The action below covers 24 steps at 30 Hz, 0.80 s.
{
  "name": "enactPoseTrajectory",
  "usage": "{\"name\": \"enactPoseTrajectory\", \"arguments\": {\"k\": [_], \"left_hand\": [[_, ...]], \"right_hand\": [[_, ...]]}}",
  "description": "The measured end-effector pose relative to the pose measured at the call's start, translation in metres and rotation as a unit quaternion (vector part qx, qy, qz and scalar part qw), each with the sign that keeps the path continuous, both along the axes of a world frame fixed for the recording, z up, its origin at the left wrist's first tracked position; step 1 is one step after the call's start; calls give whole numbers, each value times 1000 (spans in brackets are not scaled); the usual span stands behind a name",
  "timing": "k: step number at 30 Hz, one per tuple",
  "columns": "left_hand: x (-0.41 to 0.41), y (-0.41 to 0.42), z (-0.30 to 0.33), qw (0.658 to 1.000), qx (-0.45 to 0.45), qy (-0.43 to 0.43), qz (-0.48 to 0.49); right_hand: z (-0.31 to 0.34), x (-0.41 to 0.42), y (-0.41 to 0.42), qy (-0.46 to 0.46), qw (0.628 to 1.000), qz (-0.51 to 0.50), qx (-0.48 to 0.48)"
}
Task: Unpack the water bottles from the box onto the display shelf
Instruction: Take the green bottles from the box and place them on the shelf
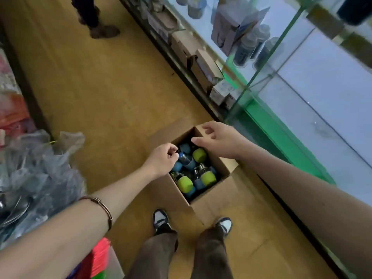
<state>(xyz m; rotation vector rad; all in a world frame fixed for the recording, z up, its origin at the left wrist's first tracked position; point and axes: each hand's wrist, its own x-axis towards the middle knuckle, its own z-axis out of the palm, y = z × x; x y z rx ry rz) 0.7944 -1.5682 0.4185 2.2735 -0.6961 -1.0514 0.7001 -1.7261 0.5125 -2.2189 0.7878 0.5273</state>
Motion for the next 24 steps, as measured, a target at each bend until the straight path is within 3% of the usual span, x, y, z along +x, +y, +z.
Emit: {"name": "enactPoseTrajectory", "arguments": {"k": [14, 24], "left_hand": [[4, -20, -191, 987, 148, 45, 42], [-16, -66, -353, 975, 218, 48, 3]], "right_hand": [[-237, 7, -30, 96, 987, 60, 112], [-419, -13, -27, 163, 972, 51, 161]]}}
